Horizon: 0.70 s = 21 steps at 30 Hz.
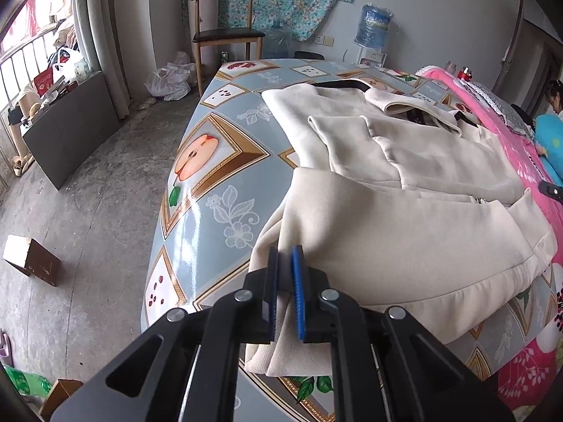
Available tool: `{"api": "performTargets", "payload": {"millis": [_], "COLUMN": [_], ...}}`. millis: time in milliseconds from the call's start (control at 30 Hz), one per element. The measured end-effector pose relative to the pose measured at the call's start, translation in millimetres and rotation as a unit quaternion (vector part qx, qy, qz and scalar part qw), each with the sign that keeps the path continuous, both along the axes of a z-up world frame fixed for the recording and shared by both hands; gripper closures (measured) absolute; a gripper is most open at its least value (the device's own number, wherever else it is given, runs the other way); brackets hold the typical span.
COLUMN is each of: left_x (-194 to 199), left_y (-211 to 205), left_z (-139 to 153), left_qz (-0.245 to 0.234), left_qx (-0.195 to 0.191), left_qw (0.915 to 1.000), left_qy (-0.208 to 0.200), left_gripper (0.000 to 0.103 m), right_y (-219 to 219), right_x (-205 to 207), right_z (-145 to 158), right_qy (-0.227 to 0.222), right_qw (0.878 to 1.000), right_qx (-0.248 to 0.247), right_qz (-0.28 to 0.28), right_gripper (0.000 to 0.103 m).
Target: Fold large clothes
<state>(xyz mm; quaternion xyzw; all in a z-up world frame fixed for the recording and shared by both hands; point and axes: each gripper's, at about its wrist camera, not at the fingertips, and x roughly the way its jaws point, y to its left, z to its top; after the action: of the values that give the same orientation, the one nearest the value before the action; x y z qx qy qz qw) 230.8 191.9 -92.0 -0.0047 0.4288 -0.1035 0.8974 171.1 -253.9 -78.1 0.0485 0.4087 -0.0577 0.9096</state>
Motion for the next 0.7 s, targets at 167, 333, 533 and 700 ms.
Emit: {"api": "performTargets", "payload": {"millis": [167,333,533,700], "left_x": [1,0,-3,-1], "left_y": [-1,-4,-4,-5], "left_z": [-2,-2,-1,1], "left_qz": [0.004,0.008,0.003,0.002], "left_qx": [0.005,0.015,0.022,0.026], "left_qw": [1.0,0.9999,0.9997,0.9996], "left_qy": [0.0,-0.003,-0.009,-0.01], "left_gripper": [0.095,0.095,0.095,0.095], "right_y": [-15,-9,-11,-35], "right_x": [-3,10,-10,-20], "right_z": [-30,-52,-22,8], "right_qy": [0.052,0.059,-0.013,-0.071], "right_qw": [0.999,0.998,0.998,0.994], "right_qx": [-0.009,-0.037,-0.054,-0.021], "right_qz": [-0.008,-0.01,-0.036,-0.082], "right_gripper": [0.063,0.098,0.103,0.103]}}
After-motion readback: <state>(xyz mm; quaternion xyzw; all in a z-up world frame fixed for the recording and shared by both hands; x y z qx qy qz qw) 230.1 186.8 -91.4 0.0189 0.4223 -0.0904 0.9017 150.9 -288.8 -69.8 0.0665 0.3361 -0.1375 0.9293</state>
